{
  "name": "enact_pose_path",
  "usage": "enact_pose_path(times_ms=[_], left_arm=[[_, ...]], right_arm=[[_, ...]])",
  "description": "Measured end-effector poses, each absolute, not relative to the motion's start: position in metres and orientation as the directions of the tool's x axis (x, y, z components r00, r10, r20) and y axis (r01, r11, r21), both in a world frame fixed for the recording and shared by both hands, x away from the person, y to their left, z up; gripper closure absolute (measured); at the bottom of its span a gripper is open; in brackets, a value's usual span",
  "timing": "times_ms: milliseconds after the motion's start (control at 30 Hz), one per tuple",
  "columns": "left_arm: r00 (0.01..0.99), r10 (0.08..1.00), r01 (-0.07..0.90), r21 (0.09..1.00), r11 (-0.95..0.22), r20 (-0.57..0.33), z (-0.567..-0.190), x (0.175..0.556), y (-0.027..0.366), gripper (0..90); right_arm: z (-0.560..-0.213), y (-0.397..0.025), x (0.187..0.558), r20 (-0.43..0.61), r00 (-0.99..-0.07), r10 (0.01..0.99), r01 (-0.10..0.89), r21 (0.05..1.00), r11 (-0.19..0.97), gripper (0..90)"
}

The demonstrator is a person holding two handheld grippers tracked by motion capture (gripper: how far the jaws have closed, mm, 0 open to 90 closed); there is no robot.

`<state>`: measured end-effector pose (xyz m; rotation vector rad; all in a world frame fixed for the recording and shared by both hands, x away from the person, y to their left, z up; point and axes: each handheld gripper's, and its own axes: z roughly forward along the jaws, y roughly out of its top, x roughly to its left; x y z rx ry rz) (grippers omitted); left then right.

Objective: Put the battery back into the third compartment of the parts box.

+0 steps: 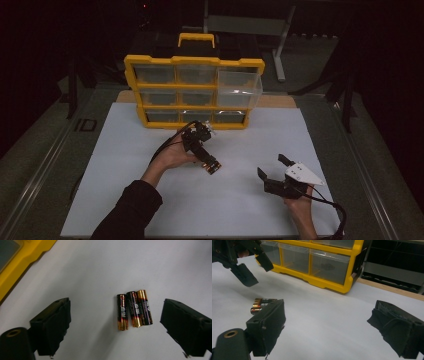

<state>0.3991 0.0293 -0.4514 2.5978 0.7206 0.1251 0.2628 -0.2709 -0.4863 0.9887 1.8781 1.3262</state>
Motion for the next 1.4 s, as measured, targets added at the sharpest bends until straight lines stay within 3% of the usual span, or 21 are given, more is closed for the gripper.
enact_pose_path(times_ms=[500, 833, 1400], left_arm=[[0.886, 0.462, 0.447, 0.351, -0.823, -0.044, -0.465, 0.401, 0.020, 38.8], [0.891, 0.450, 0.442, 0.346, -0.827, -0.064, -0.470, 0.400, 0.015, 58.0], [0.887, 0.458, 0.452, 0.313, -0.835, -0.059, -0.478, 0.403, 0.013, 72.5]], right_arm=[[-0.486, -0.271, 0.263, -0.072, -0.523, 0.849, 0.219, 0.952, 0.216, 11.5], [-0.486, -0.271, 0.263, -0.072, -0.524, 0.849, 0.219, 0.952, 0.216, 11.5], [-0.487, -0.270, 0.263, -0.074, -0.528, 0.846, 0.221, 0.950, 0.221, 11.7]])
